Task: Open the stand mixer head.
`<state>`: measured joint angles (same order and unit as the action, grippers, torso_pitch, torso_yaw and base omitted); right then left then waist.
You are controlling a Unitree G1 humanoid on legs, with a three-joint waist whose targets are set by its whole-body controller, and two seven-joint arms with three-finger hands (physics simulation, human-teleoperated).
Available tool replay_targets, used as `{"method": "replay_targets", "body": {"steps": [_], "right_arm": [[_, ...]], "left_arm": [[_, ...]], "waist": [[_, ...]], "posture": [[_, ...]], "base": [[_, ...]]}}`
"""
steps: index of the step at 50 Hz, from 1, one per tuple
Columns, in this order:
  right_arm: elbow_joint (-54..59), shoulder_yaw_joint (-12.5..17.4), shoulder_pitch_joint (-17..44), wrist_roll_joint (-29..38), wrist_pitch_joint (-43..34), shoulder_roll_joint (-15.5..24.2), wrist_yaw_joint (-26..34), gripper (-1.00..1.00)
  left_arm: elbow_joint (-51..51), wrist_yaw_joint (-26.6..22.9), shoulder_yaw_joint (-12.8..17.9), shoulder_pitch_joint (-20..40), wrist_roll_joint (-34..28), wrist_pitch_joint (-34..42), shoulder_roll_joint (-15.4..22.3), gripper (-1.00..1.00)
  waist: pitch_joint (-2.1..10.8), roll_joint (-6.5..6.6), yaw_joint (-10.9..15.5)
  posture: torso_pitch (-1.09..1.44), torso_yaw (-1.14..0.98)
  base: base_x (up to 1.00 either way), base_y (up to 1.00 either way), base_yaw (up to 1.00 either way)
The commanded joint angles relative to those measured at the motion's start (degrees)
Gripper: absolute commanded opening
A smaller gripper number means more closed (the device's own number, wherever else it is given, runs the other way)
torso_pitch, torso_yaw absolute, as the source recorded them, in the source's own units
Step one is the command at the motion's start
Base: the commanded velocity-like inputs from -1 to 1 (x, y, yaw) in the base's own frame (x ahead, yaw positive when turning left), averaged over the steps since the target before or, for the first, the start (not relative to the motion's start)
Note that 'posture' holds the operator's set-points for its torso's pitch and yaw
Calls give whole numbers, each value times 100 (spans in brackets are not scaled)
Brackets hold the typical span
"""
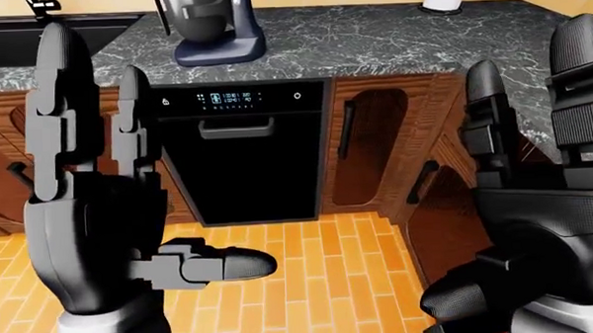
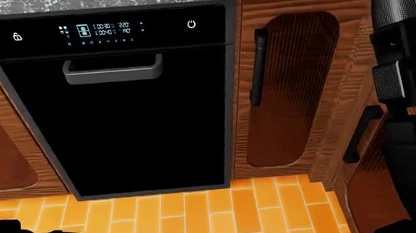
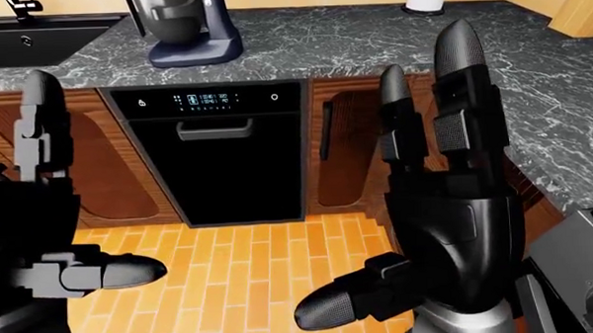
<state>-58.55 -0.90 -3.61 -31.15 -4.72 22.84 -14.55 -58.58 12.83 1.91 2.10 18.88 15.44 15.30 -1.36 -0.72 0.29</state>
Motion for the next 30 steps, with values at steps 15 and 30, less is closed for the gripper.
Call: {"method": "replay_targets", "body": {"steps": [15, 30], "right_arm": [[-144, 182, 134, 113, -174, -250, 164, 100], [-144, 106, 89, 226, -101, -197, 144, 100]], "left_arm": [[-141, 171, 61, 109, 157, -161, 219, 100], [-141, 129, -16, 36, 85, -241, 210, 100]], "waist": [[-6, 345, -202], [-182, -320, -53]], "posture": [[0, 0], [0, 0]], "base": [[0, 24, 0], [0, 50, 0]]}}
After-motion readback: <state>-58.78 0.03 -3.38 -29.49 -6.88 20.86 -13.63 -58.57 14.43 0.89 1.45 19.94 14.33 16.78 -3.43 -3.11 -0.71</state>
